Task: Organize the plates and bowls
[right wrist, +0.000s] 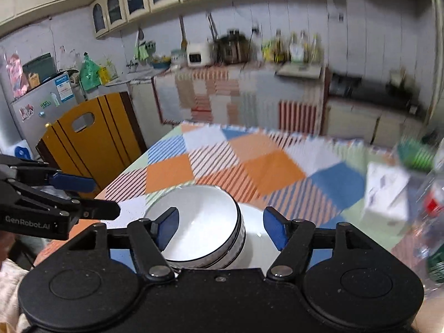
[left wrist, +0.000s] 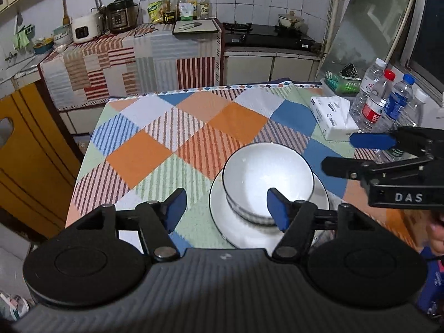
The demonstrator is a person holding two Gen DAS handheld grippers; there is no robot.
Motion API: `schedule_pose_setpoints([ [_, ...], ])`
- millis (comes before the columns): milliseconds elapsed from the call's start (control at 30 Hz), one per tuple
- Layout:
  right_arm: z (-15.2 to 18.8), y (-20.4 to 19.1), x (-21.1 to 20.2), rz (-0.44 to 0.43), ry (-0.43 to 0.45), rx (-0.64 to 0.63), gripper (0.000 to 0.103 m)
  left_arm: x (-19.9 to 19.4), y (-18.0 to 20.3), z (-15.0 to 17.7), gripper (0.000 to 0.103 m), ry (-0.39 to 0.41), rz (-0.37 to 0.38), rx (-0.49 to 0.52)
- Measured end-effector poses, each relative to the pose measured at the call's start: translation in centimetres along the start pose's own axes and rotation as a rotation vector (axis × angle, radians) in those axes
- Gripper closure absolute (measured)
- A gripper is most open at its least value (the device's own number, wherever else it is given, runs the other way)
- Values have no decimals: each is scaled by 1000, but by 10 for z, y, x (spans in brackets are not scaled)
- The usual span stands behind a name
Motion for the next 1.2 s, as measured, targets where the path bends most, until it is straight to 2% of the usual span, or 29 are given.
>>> schedule_pose_setpoints([
  [133, -4, -11, -27, 52, 36, -26, 27, -21, -9, 10, 31, -16, -7, -32],
  [200, -2, -14, -40, 73, 42, -23, 21, -31, -14, 15, 30, -27, -35, -29],
  [300, 1, -19, -53, 84, 41, -8, 20, -43, -20, 25, 24, -41, -62, -14],
  [467, 8, -31, -69, 109, 24, 16, 17, -59, -24, 37, 16, -51, -76, -14],
  [533, 11, -36, -71, 116, 5, 20, 9, -64, -22, 41, 13, -56, -72, -16],
  [600, 16, -42, -75, 114, -19, 1, 8, -67, -20, 45, 11, -55, -69, -11],
  [900, 36, -50, -86, 166, -111, -16, 8, -68, -5, 56, 11, -88, -58, -19],
  [1067, 44, -43, -90, 216, -159, 22, 8, -62, -3, 64, 10, -151, -46, -67],
  [1200, 45, -40, -93, 238, -178, 36, 8, -64, -8, 66, 11, -140, -88, -76],
])
Point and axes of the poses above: each gripper's, at about its wrist camera, not at the fingertips, and x roughly the way its jaws point, y to its right, z to its underside, the point moved 10 cm from there along x, roughly the way its jaws point, and after that the axes turned 8 degrees about z, right-handed, at the moved point
